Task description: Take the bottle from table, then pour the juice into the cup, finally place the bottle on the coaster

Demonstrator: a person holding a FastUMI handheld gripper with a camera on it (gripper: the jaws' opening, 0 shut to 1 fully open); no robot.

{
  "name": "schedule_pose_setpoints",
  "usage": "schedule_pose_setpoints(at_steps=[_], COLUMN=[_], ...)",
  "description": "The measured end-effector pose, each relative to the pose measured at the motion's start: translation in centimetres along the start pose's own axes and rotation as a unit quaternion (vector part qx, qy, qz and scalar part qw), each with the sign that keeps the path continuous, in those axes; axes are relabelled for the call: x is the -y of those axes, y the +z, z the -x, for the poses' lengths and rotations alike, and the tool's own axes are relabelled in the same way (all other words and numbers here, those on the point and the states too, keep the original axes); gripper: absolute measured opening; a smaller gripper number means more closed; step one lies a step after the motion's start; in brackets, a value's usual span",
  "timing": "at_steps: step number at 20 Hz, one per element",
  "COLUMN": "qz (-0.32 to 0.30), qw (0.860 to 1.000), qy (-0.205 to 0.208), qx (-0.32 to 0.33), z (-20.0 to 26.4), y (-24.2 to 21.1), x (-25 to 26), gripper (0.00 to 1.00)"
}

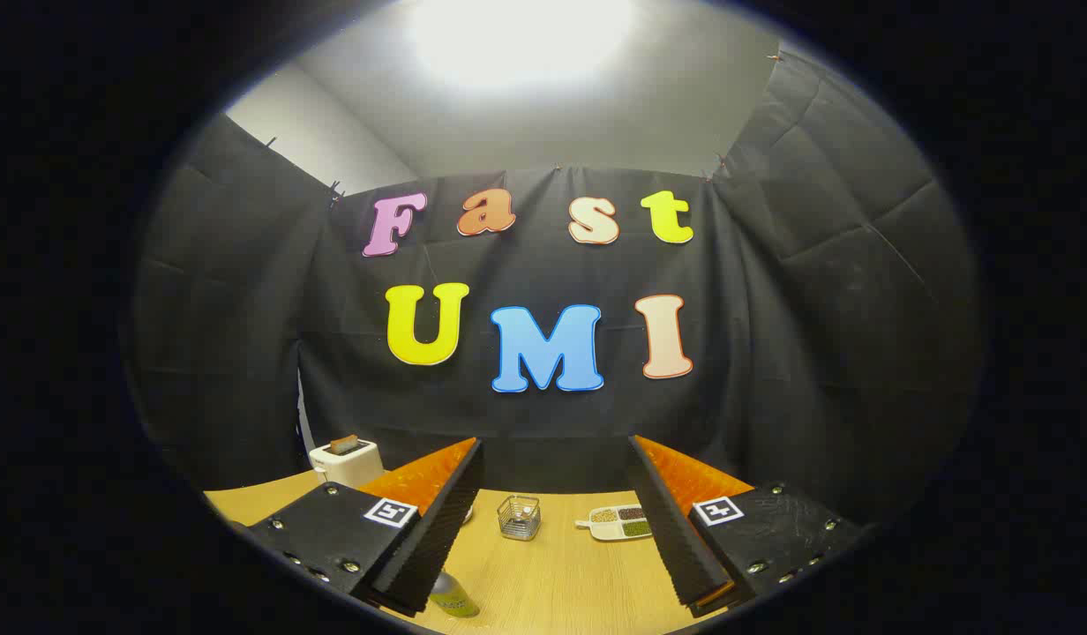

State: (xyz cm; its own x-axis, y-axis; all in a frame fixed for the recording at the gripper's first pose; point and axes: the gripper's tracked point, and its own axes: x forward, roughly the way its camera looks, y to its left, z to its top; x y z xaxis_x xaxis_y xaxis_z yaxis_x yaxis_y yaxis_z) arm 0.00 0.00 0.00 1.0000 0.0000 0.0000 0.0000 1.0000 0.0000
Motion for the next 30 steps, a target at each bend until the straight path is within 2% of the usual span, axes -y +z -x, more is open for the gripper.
schedule_pose_setpoints(at_steps=[5, 15, 22, 30], qz=[-0.013, -0.010, -0.017, -0.018], qw=[0.999, 0.999, 0.999, 0.998], qy=[0.023, 0.015, 0.025, 0.055], qx=[-0.019, -0.029, -0.026, -0.028], z=[-0.1, -0.4, -0.1, 1.1], y=[-1.2, -2.1, -3.1, -8.3], x=[-0.9, -0.8, -1.8, -5.8], gripper=[0.98, 0.98, 0.98, 0.98])
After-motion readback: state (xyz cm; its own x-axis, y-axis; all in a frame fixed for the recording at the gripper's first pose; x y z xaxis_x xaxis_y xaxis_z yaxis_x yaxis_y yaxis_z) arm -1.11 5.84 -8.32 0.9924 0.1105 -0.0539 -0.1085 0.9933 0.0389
